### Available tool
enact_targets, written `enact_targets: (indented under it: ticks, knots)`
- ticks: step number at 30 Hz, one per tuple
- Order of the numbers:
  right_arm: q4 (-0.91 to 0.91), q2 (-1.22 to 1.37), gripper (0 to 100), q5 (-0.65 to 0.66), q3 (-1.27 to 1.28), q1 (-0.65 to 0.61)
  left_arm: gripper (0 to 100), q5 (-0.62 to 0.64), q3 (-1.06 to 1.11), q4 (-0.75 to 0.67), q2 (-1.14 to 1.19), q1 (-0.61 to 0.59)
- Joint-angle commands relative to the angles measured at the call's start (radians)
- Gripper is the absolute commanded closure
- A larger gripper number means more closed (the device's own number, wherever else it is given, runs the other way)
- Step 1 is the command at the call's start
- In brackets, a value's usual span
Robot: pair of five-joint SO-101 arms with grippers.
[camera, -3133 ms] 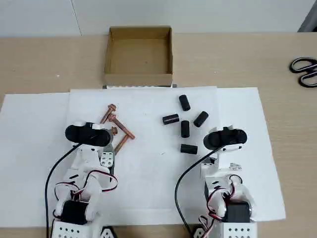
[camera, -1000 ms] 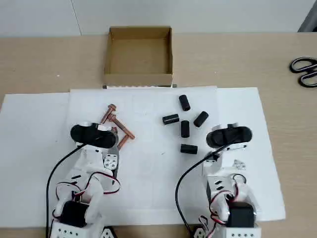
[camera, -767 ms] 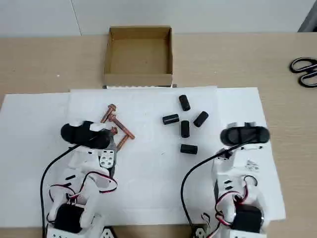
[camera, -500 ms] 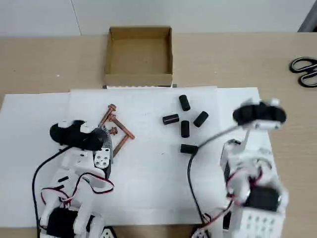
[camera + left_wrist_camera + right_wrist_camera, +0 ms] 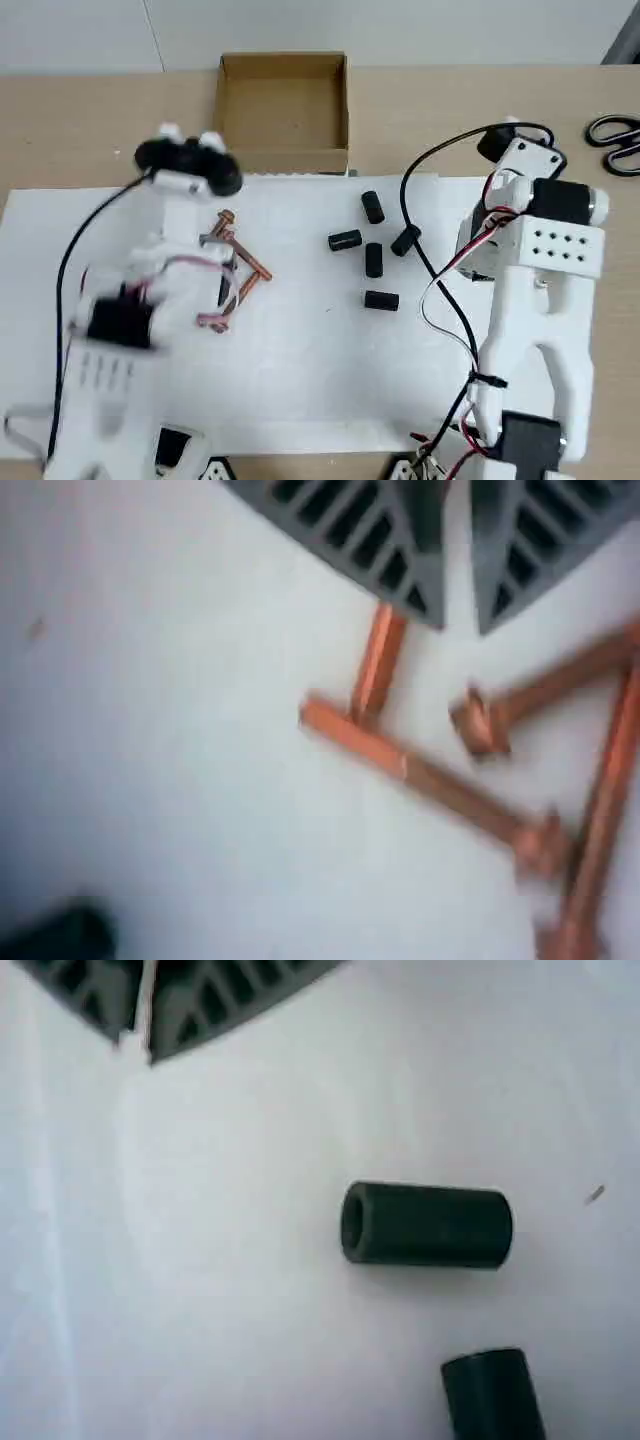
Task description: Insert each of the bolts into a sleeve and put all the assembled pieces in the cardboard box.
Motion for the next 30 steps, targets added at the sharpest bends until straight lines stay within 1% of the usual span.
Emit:
enact_targets:
  ticks: [1, 3, 4, 8, 10, 13, 16, 20, 22, 27, 30]
  knots:
    - [0.018, 0.005, 99.5, -0.008, -0.043, -0.027, 99, 0.000, -0.239, 0.222, 0.256, -0.003]
    - [0.016, 0.012, 99.5, 0.006, -0.046, -0.056, 99, 0.000, -0.305, 0.310, 0.373, -0.003]
    - [0.012, 0.013, 99.5, 0.048, -0.046, -0.079, 99, 0.000, -0.318, 0.328, 0.430, -0.002]
    - [0.012, 0.013, 99.5, 0.311, -0.043, -0.173, 99, -0.006, -0.340, 0.322, 0.609, 0.002]
    - [0.007, 0.013, 99.5, 0.393, -0.043, -0.193, 99, -0.008, -0.380, 0.330, 0.655, -0.017]
    - [-0.007, 0.016, 97.8, 0.422, -0.041, -0.213, 99, -0.021, -0.417, 0.328, 0.664, -0.034]
    - [0.012, 0.047, 90.5, 0.496, -0.023, -0.234, 99, -0.110, -0.429, 0.327, 0.664, -0.029]
    - [0.007, 0.096, 83.1, 0.611, 0.006, -0.237, 99, -0.170, -0.429, 0.325, 0.674, -0.034]
    - [0.007, 0.107, 82.7, 0.664, 0.006, -0.242, 99, -0.198, -0.429, 0.325, 0.674, -0.034]
    - [0.012, 0.108, 82.7, 0.859, 0.006, -0.259, 99, -0.264, -0.427, 0.328, 0.674, -0.034]
    - [0.012, 0.113, 82.7, 0.931, 0.006, -0.266, 99, -0.290, -0.427, 0.330, 0.674, -0.034]
